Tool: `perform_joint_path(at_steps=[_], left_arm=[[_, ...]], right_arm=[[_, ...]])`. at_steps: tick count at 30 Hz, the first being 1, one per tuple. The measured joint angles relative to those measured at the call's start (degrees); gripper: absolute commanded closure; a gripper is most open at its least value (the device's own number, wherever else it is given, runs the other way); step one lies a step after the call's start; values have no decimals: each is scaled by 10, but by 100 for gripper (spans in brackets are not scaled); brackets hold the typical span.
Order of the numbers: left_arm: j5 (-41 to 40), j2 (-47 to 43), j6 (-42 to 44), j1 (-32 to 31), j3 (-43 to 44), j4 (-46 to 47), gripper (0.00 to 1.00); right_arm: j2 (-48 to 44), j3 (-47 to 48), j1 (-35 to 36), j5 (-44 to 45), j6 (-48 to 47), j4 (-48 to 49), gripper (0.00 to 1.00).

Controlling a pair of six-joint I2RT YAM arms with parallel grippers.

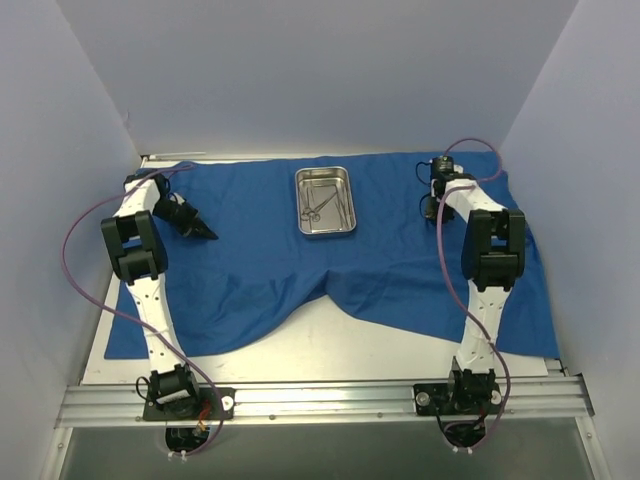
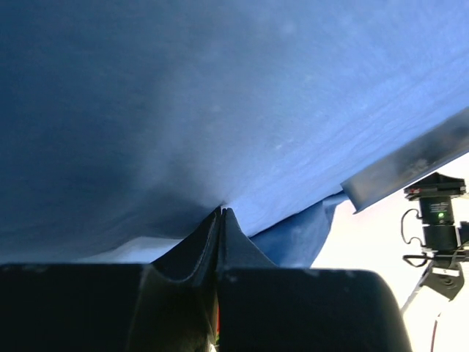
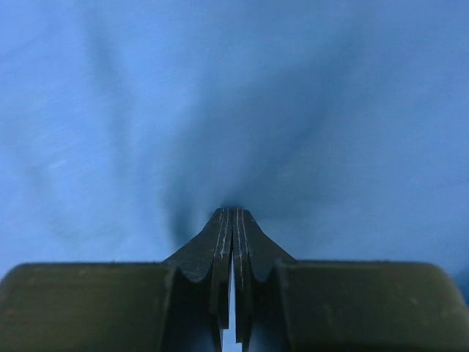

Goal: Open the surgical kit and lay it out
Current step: Smooth out the surgical kit at the center of the board.

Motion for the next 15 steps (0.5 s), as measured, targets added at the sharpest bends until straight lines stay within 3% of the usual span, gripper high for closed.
perform_joint_path(at_steps=[8, 15], left_arm=[[-5, 48, 21, 30, 92, -67, 97], [-25, 51, 40, 24, 108, -75, 92]], right_arm=[[1, 2, 57, -51, 19, 0, 100], [-15, -31, 8, -109, 38, 25, 100]])
